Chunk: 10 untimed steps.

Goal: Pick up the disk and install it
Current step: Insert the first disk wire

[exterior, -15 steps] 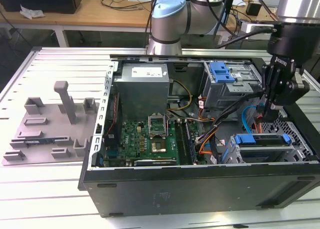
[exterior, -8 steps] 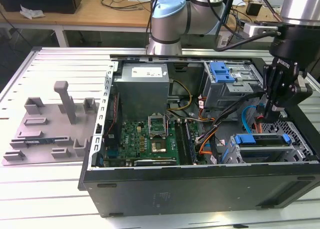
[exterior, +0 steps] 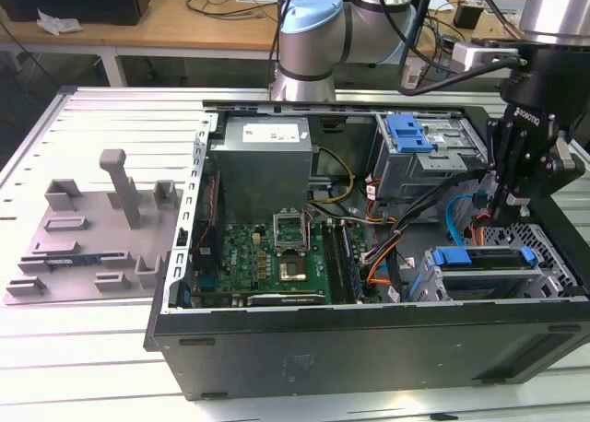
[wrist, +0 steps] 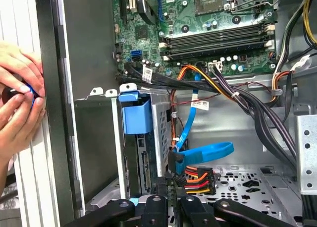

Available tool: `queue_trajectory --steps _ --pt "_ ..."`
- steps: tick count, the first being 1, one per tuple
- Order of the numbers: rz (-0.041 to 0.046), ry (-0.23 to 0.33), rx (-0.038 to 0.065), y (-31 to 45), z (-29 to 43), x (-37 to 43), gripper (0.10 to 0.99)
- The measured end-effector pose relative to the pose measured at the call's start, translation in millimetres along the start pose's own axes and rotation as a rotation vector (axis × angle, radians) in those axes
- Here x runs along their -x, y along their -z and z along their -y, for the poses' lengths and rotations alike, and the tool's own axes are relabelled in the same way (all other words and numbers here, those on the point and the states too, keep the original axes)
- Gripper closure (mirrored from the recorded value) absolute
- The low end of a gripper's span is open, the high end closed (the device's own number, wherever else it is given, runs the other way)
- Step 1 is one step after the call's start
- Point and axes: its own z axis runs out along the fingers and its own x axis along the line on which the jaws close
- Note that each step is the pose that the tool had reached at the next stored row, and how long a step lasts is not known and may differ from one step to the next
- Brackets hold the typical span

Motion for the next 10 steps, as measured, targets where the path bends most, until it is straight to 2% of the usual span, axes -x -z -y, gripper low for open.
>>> queue_trajectory --steps 4,8,10 --pt "0.0025 0.000 0.000 -0.1 0.8 -0.8 0.918" --pt "0.0258 0.000 0.003 -0.4 1.3 -6.4 0.918" --pt "0.0467 -0.001 0.005 0.1 1.7 -9.4 0.918"
